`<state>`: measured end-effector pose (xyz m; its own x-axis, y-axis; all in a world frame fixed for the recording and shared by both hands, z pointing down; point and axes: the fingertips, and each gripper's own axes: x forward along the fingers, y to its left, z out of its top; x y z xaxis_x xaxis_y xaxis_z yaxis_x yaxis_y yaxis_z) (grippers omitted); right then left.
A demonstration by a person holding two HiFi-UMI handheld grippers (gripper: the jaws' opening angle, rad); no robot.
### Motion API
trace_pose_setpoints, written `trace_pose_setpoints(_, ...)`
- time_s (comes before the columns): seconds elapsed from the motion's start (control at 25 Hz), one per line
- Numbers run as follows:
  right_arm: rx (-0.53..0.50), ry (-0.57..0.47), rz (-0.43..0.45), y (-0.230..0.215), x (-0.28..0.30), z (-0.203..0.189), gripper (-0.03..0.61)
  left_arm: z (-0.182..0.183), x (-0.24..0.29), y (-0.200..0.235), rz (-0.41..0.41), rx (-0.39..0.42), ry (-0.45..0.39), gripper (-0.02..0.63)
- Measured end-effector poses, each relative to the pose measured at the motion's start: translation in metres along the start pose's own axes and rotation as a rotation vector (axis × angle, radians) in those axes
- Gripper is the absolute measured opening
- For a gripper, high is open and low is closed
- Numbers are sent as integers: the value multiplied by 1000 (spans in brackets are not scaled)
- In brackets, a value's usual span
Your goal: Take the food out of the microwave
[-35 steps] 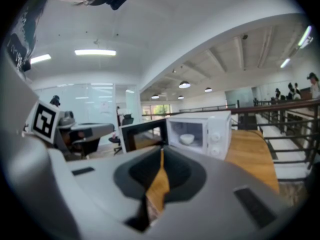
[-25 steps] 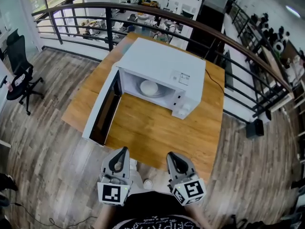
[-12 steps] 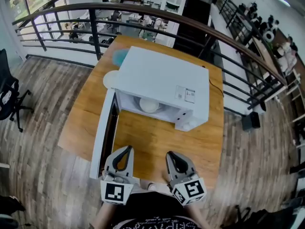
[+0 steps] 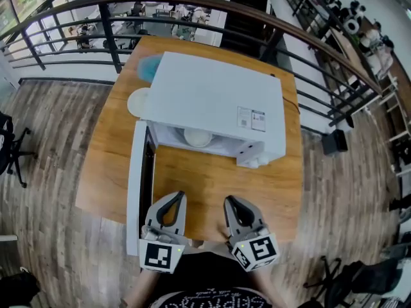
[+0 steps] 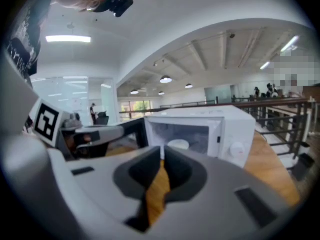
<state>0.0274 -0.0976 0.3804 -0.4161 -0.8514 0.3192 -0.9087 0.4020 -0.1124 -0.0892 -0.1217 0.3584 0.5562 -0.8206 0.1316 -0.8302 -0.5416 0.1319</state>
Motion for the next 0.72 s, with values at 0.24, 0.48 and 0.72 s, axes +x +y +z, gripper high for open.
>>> trace_pose_setpoints(0.24, 8, 18, 7, 3, 4, -6, 37, -6, 5, 2, -4, -12, 13, 34)
trace_pose_setpoints(0.48, 19, 5, 7, -11, 4, -3, 38, -8, 10, -3, 14, -2, 26, 34)
trace_pose_setpoints(0.72, 17, -14, 30, -30, 2, 6, 38, -1, 20, -16, 36, 19, 21, 34)
